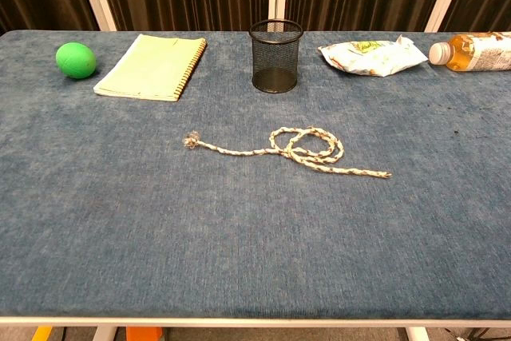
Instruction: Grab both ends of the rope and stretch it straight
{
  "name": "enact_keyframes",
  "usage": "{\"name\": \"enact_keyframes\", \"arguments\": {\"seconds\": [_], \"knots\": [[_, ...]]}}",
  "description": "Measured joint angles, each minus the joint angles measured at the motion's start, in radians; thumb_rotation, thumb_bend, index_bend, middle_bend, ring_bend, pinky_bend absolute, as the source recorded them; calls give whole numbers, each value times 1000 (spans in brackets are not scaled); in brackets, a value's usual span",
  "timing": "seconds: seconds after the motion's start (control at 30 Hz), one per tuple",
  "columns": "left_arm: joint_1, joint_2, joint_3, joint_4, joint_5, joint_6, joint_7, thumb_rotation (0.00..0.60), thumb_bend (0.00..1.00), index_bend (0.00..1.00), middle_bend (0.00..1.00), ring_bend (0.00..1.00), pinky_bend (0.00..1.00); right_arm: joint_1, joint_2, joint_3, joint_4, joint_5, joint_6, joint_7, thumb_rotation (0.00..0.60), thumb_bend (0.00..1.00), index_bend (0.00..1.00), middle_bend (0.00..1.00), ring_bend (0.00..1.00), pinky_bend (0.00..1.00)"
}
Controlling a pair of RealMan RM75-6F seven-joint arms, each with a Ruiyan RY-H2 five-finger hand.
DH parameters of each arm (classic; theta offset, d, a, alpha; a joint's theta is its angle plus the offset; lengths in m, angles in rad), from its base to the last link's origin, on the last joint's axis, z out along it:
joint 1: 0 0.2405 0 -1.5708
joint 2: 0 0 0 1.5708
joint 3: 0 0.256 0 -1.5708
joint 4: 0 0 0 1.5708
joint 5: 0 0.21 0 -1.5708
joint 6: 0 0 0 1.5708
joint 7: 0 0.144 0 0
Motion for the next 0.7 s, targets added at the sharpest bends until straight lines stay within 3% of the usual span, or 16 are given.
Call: {"name": "enact_keyframes", "arguments": {"seconds": [0.47,0.7], "knots": [[-8,5,8,1,20,-18,-2,600,0,89,45,0,0,17,1,-14,-5,-52,-16,24,600,211,140,195,85,167],[-10,5,8,7,17,-23,-9,600,0,89,45,0,0,95,-20,0,-48,-93,-95,-36,600,213,235,218,85,166]]}}
